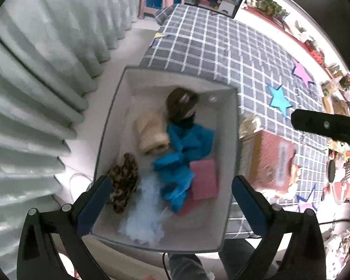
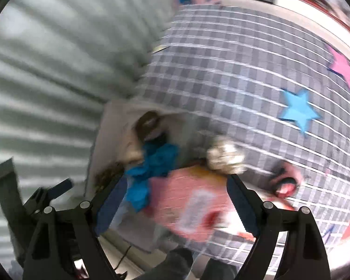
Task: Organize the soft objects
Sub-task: 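Open both tools to drop the blue cloth and pink foam into the box, then move both tools to the pile toward the white scrunchie and pink knit item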
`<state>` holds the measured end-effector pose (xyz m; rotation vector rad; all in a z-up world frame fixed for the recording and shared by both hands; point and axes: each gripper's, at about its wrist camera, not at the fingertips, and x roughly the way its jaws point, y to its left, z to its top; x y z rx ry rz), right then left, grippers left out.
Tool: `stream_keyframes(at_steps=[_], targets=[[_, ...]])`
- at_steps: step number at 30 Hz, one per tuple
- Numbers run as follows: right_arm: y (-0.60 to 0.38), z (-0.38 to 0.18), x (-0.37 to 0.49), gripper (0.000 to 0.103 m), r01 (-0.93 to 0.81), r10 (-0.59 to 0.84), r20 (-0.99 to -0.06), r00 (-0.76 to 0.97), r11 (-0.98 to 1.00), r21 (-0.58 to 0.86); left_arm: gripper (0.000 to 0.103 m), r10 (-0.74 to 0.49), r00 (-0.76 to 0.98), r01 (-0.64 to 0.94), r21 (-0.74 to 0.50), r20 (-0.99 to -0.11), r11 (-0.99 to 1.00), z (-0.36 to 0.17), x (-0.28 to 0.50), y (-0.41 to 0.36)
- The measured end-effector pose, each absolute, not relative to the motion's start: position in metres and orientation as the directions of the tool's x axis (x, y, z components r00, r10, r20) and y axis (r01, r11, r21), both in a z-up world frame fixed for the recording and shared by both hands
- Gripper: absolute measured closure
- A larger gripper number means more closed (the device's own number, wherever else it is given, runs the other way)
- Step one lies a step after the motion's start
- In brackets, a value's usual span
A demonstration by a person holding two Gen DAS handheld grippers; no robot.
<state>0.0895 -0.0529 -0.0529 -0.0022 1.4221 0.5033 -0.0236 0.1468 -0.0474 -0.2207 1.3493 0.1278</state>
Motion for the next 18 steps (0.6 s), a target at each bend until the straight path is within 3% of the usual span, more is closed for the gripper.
stream_keyframes(at_steps=[5,13,18], targets=[[-0.115,-0.09,0.12,0.015,-0.154,0.284,-0.959,0.011,0.948,0.278,0.0,-0.045,0.215,-0.175,-0.084,-0.976,0.981,-0.038,-0.001,0.127],[-0.133,-0.158,0.142,0.015,-0.028,0.385,-0.912,-0.14,0.919,0.392,0.0,-0.028,0.143,-0.142,-0.049,-0.989,0.989,-0.048,0.015,0.097],[-0.154,-0.168,0.149,0.015,-0.052,0.242,-0.967,-0.086,0.968,0.247,0.0,-0.031,0.122,-0.132,-0.047,-0.992,0.99,-0.044,0.034,0.077]])
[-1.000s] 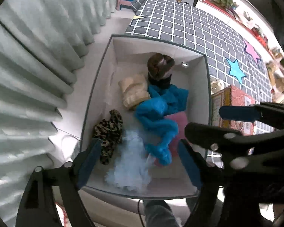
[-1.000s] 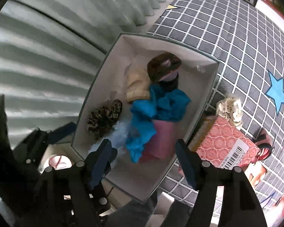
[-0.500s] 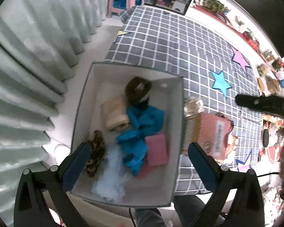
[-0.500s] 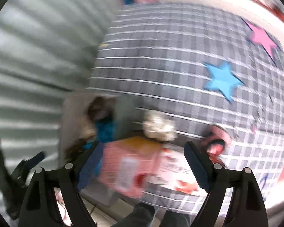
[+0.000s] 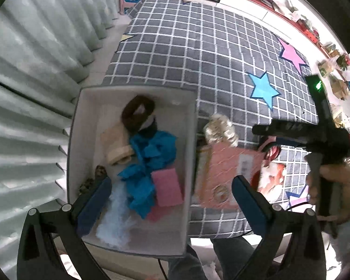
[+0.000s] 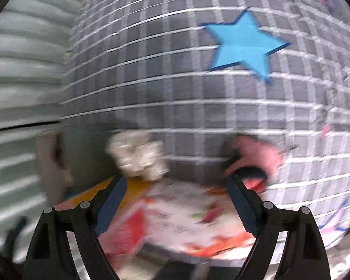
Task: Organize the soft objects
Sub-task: 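Move both tools to the pile toward the white scrunchie and pink knit item, then grasp the white polka-dot scrunchie with the left tool while the right grasps the pink knit item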
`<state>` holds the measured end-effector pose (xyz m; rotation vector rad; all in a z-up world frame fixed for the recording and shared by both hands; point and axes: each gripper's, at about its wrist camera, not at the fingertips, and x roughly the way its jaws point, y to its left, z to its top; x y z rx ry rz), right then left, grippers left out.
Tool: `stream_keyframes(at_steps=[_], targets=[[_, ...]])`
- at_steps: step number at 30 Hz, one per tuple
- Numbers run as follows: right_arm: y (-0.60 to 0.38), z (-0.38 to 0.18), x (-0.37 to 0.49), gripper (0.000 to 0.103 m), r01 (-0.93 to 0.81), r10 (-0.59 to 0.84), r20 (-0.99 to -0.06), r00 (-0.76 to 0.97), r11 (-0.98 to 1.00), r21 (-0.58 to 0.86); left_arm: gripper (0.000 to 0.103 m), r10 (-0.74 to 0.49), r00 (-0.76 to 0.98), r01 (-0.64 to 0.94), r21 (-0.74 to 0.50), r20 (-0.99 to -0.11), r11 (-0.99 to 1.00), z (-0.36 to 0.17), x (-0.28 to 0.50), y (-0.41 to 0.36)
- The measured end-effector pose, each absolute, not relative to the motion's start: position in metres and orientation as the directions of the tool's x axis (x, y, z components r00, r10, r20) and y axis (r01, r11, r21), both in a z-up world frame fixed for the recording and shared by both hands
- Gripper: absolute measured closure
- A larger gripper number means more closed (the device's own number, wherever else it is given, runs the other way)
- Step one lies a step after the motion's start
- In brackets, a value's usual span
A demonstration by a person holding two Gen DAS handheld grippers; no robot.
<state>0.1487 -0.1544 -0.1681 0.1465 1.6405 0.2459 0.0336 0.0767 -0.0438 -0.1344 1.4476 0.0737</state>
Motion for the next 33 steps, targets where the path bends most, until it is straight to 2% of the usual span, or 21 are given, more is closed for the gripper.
stream_keyframes(at_steps=[4,11,17,22,25,27,28,29,33], targets=[[-0.179,-0.184,0.152,0.015,-0.066,0.142,-0.985,-0.094,0.987,0.148,0.0,-0.019,0.102,-0.078,-0.027,-0.995,0.997,-0.043,0.061,0.052],[-0.211,-0.223,0.148,0.015,0.011,0.18,-0.967,-0.181,0.983,0.181,0.0,0.063,0.029,0.063,0.065,-0.998,0.996,-0.064,0.119,-0.01],[-0.218,-0.243,0.144,0.015,0.035,0.246,-0.945,-0.216,0.969,0.244,0.0,0.147,-0.094,0.142,0.133,-0.985,0.981,-0.119,0.158,-0.052],[-0.213,-0.247,0.135,0.015,-0.014,0.236,-0.951,-0.199,0.97,0.243,0.0,0.223,-0.187,0.175,0.191,-0.957,0.966,-0.159,0.172,-0.066],[-0.2,-0.242,0.128,0.027,-0.052,0.204,-0.961,-0.186,0.975,0.217,0.0,0.264,-0.24,0.185,0.223,-0.934,0.957,-0.182,0.178,-0.07],[-0.206,-0.236,0.123,0.053,-0.065,0.212,-0.963,-0.164,0.972,0.225,0.0,0.284,-0.263,0.195,0.237,-0.922,0.952,-0.193,0.18,-0.073],[-0.208,-0.234,0.12,0.06,-0.058,0.247,-0.955,-0.164,0.964,0.259,0.0,0.29,-0.279,0.197,0.241,-0.915,0.95,-0.198,0.18,-0.073],[-0.21,-0.229,0.124,0.064,-0.044,0.274,-0.945,-0.175,0.957,0.286,0.0,0.291,-0.292,0.197,0.241,-0.911,0.95,-0.203,0.181,-0.074],[-0.239,-0.225,0.119,0.064,0.018,0.347,-0.922,-0.172,0.937,0.349,0.0,0.279,-0.358,0.187,0.224,-0.891,0.956,-0.222,0.182,-0.077]])
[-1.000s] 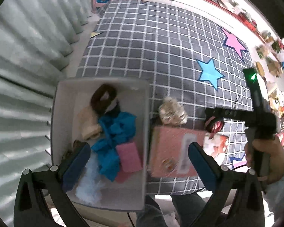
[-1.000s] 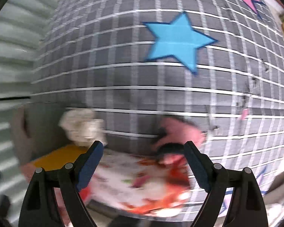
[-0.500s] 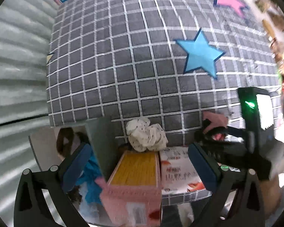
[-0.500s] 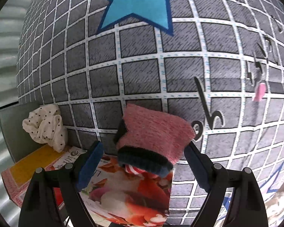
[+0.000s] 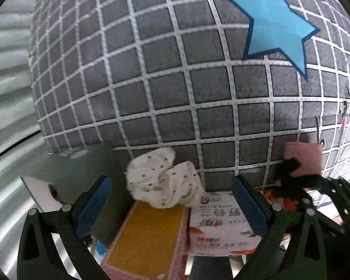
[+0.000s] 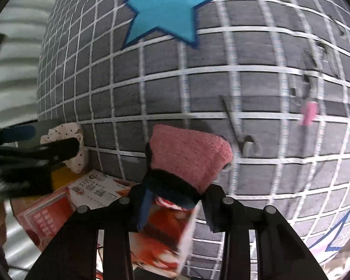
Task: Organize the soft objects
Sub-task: 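Grasp the white polka-dot scrunchie with the left tool while the right grasps the pink knit item, then lift the scrunchie and pink knit item and carry both over the white box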
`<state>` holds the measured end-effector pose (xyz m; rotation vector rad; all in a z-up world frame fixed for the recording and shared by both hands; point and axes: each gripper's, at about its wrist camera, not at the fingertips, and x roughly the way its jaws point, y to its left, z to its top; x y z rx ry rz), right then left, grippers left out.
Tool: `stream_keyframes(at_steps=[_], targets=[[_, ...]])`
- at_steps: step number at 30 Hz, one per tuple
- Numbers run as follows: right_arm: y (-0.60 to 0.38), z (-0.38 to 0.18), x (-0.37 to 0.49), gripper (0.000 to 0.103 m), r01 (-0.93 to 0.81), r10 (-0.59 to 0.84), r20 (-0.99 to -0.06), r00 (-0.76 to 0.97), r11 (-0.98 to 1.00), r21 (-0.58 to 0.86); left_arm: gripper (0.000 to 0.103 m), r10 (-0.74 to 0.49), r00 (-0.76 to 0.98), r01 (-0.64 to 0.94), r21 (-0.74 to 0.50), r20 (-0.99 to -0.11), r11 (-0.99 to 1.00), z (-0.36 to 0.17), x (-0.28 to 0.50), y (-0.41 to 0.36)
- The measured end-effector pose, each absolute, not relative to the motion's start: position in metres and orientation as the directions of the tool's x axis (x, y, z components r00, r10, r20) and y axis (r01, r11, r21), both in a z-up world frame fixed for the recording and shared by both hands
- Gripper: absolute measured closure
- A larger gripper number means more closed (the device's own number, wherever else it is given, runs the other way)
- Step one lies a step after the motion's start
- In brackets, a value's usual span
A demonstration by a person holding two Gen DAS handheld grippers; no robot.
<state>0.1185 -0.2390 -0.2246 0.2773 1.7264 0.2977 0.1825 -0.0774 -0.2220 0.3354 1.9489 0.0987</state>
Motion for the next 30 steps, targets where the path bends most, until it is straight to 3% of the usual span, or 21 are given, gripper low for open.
stream_keyframes(at_steps=[13,15,16,17,19,21,30], targets=[[-0.299,-0.208,0.126,0.064,0.126,0.464,-0.876,-0.132,0.884,0.45,0.005,0.363,-0.514,0.216,0.292,-0.777,0.932,-0.281,0.174,-0.071],[-0.301,-0.208,0.129,0.064,0.131,0.47,-0.874,-0.126,0.881,0.455,0.013,0.362,-0.516,0.216,0.291,-0.777,0.932,-0.285,0.171,-0.068],[-0.303,-0.207,0.129,0.064,0.134,0.471,-0.874,-0.122,0.88,0.456,0.021,0.343,-0.519,0.208,0.274,-0.783,0.939,-0.285,0.171,-0.068],[-0.305,-0.206,0.129,0.064,0.138,0.473,-0.873,-0.119,0.879,0.457,0.038,0.307,-0.524,0.197,0.238,-0.794,0.951,-0.283,0.171,-0.071],[-0.309,-0.205,0.129,0.064,0.151,0.479,-0.87,-0.117,0.874,0.462,0.057,0.306,-0.51,0.21,0.229,-0.804,0.951,-0.281,0.171,-0.082],[-0.311,-0.205,0.129,0.064,0.163,0.483,-0.868,-0.115,0.871,0.463,0.066,0.319,-0.469,0.233,0.232,-0.824,0.944,-0.274,0.173,-0.099],[-0.328,-0.194,0.118,0.064,0.132,0.408,-0.91,-0.08,0.909,0.395,0.068,0.26,-0.206,0.29,0.195,-0.944,0.937,-0.202,0.156,-0.147]])
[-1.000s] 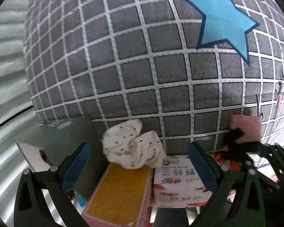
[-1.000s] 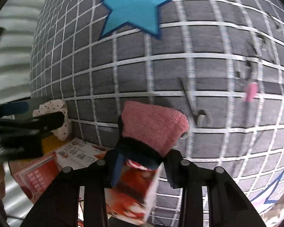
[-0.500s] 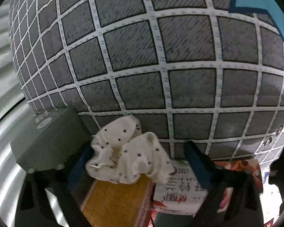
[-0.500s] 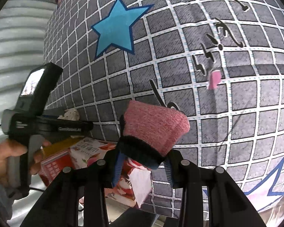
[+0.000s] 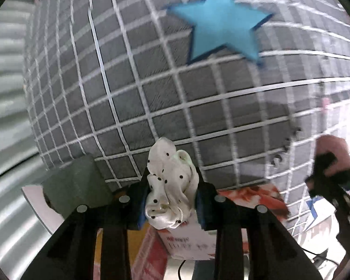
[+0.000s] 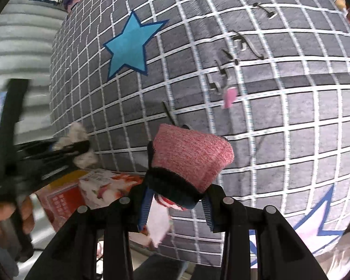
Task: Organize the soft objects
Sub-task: 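Lift the scrunchie and pink knit item and carry both over the white box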
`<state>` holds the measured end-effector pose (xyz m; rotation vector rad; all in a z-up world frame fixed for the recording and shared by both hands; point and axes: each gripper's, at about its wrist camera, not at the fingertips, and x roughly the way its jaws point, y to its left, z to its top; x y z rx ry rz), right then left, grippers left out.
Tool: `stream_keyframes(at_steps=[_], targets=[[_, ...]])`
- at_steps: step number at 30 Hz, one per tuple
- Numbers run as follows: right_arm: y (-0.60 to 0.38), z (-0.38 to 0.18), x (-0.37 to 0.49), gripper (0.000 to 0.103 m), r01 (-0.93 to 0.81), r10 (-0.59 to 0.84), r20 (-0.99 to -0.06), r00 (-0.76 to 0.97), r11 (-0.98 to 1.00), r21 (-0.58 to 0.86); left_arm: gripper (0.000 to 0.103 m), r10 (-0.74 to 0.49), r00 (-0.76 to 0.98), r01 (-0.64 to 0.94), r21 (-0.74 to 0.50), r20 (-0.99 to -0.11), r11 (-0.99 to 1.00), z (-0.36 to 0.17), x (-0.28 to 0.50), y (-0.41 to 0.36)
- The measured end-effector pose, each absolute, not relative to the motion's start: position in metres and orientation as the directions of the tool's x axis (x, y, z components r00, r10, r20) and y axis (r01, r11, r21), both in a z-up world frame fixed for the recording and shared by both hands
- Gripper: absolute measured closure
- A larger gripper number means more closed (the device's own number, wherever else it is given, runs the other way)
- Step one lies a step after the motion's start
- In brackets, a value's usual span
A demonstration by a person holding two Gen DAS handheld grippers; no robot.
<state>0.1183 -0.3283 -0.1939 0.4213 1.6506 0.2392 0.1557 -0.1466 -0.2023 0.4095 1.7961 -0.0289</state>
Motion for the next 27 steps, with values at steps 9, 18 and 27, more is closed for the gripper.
stream_keyframes(at_steps=[9,18,27], targets=[[-0.344,-0.183,0.097,0.064,0.117,0.328,-0.943,-0.061,0.94,0.319,0.067,0.133,-0.03,0.286,0.119,-0.991,0.951,-0.12,0.116,-0.174],[-0.331,-0.162,0.074,0.064,0.071,0.286,-0.958,-0.027,0.956,0.284,0.067,0.077,0.036,0.339,0.084,-0.996,0.937,-0.095,0.079,-0.147],[-0.293,-0.147,0.044,0.064,0.008,0.26,-0.965,-0.005,0.965,0.26,0.067,0.01,0.033,0.381,0.022,-0.999,0.924,-0.086,0.031,-0.139]])
